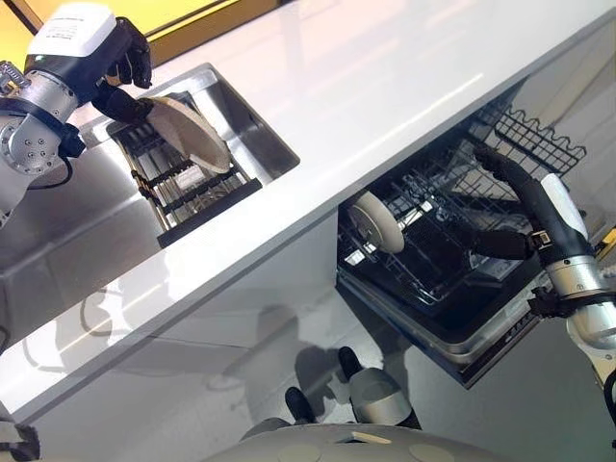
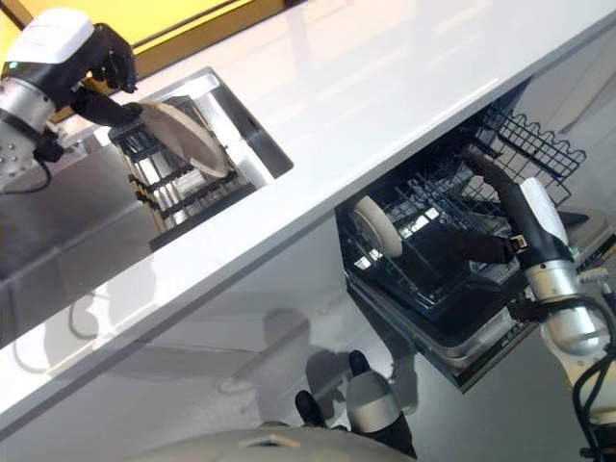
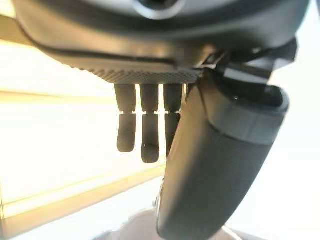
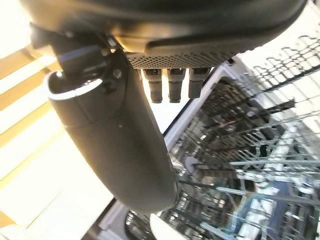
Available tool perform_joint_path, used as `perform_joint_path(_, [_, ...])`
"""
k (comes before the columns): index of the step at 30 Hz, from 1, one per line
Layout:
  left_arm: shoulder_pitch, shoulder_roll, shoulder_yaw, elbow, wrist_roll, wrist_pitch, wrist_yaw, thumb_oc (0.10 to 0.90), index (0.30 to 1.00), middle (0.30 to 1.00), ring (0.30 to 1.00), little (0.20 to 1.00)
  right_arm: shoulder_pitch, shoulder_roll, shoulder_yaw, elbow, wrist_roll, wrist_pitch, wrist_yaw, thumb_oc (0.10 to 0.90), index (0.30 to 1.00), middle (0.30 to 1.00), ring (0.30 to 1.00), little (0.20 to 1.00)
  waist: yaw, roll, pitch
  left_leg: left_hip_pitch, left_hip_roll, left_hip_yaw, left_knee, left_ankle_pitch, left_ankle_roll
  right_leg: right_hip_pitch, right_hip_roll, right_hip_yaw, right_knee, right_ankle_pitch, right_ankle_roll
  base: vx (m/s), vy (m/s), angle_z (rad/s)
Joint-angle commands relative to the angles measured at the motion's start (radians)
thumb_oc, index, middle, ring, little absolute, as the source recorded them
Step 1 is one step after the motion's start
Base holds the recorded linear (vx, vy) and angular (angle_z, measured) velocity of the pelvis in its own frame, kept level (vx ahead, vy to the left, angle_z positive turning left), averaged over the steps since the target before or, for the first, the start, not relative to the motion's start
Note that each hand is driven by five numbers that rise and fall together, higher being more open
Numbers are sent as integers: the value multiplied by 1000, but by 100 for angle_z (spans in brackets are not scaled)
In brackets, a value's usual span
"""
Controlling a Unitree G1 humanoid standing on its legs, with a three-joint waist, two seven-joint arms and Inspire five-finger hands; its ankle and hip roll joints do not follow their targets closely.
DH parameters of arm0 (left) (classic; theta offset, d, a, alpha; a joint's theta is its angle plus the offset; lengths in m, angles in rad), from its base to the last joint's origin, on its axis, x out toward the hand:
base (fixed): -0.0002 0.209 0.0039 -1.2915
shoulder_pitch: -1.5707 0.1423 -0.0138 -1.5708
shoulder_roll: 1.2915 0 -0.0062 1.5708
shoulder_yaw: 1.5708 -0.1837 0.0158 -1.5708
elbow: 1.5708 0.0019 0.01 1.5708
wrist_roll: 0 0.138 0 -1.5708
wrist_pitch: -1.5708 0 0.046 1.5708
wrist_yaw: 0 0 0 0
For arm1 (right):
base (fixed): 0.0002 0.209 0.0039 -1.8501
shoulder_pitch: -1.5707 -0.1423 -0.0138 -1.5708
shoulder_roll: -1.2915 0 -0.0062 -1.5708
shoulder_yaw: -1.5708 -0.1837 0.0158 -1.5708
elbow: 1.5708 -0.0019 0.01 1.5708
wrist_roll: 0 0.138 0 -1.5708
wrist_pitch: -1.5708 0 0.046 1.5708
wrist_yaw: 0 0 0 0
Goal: Pick up plates and place into dishwasher.
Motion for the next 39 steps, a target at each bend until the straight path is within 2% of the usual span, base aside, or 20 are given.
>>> perform_joint_path(1, [-27, 16, 161, 16, -52, -9, 117, 100, 300, 300, 300, 200, -93, -44, -62, -86, 39, -112, -71, 800, 900, 900, 900, 900, 20, 6, -157, -20, -27, -1, 22, -63, -7, -4, 36, -27, 49, -98, 109, -34, 36, 6])
perform_joint_path(7, [13, 2, 212, -17, -46, -25, 155, 100, 300, 300, 300, 200, -139, -34, -66, -81, 99, -143, -74, 800, 900, 900, 900, 900, 40, 3, -176, -24, -30, -19, 23, -63, -4, -8, 40, -16, 58, -100, 104, -26, 33, 5])
perform_joint_path(13, [47, -22, 253, -51, -47, -25, 166, 100, 300, 300, 300, 200, -182, -21, -53, -94, 96, -171, -79, 800, 900, 900, 900, 900, 54, 1, -185, -27, -33, -34, 26, -64, -3, -8, 39, -13, 66, -103, 104, -17, 28, 1])
perform_joint_path(21, [70, -46, 266, -53, -35, -23, 123, 100, 300, 300, 300, 200, -219, -16, -34, -82, 92, -161, -71, 800, 900, 900, 900, 900, 65, -2, -197, -26, -36, -51, 26, -66, 3, -8, 41, -9, 73, -107, 101, 0, 0, 0])
perform_joint_path(22, [69, -46, 263, -53, -36, -15, 114, 180, 368, 368, 368, 280, -218, -15, -35, -82, 92, -160, -67, 800, 900, 900, 900, 900, 64, -1, -197, -25, -36, -51, 26, -66, 3, -8, 41, -8, 73, -107, 101, 0, 0, 0])
perform_joint_path(23, [65, -47, 257, -53, -42, -7, 102, 630, 754, 754, 754, 730, -217, -16, -35, -85, 92, -155, -65, 800, 900, 900, 900, 900, 62, 0, -197, -24, -36, -51, 26, -66, 3, -8, 41, -8, 73, -106, 102, 0, 0, 0])
perform_joint_path(24, [61, -44, 252, -52, -48, -6, 92, 800, 900, 900, 900, 900, -214, -17, -36, -87, 94, -154, -63, 800, 900, 900, 900, 900, 61, 0, -196, -24, -36, -51, 26, -66, 3, -8, 40, -8, 73, -106, 103, 0, 0, 0])
perform_joint_path(39, [13, -64, 205, 21, -114, 29, -15, 800, 900, 900, 900, 900, -156, -26, -86, -107, 104, -112, 6, 800, 900, 900, 900, 900, 22, 6, -186, -17, -35, -23, 12, -62, 4, -17, 34, 3, 56, -79, 116, 52, -20, -1])
